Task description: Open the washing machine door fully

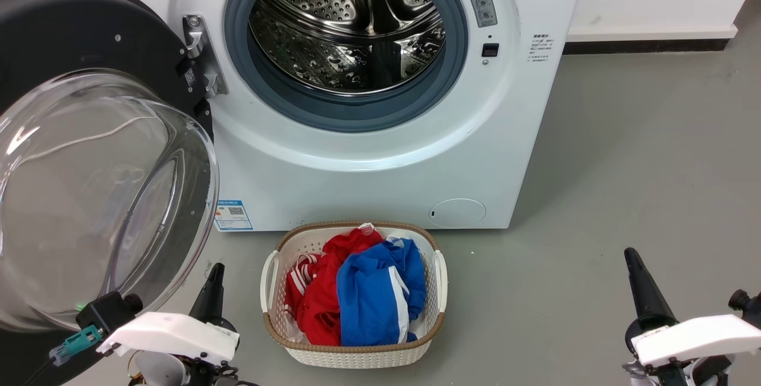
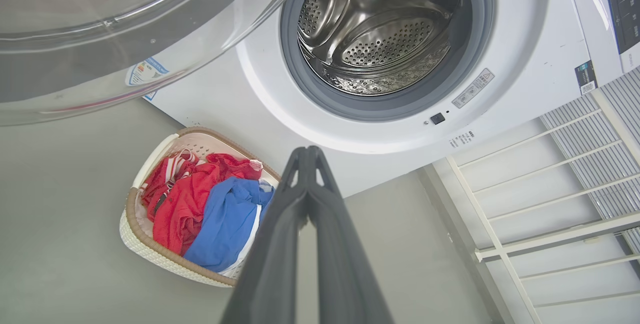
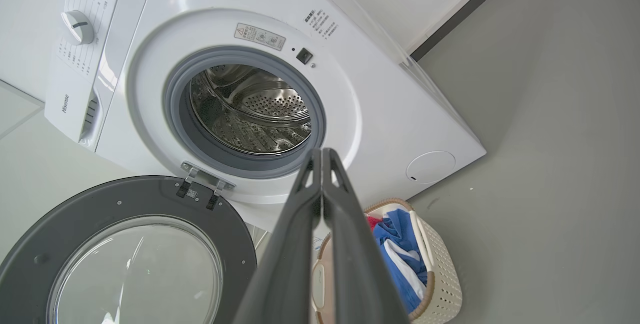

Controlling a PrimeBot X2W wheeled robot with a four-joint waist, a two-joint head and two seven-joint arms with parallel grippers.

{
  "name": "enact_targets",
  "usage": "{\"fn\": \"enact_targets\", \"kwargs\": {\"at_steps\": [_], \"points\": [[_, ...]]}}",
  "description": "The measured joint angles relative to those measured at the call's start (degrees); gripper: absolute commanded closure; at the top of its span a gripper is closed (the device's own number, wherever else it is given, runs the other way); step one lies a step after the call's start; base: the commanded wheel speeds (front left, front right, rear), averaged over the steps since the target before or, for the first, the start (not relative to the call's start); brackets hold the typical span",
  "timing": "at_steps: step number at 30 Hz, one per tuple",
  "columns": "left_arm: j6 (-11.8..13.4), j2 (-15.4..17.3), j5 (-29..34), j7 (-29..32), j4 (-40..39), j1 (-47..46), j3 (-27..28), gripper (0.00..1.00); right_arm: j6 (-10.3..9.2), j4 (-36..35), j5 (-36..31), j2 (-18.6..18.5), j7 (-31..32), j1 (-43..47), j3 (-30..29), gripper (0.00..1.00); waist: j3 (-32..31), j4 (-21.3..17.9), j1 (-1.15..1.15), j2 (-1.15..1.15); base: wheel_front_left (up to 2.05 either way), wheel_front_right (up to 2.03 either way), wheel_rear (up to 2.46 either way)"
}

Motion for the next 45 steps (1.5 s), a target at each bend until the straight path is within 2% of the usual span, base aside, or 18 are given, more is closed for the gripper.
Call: {"fn": "enact_targets", "kwargs": {"at_steps": [33,45], "points": [[-5.2,-4.7,-16.9,4.1,0.9,-1.1,6.9,1.00,-0.01,2.4,21.5,0.2,2.5,-2.7,-0.9,1.00,0.5,0.2,0.00,0.00,0.00,0.00,0.00],[-6.7,-6.0,-21.7,5.3,1.2,-1.3,8.9,1.00,-0.01,3.2,27.5,0.3,3.3,-3.3,-1.1,1.00,0.6,0.3,0.00,0.00,0.00,0.00,0.00]]}}
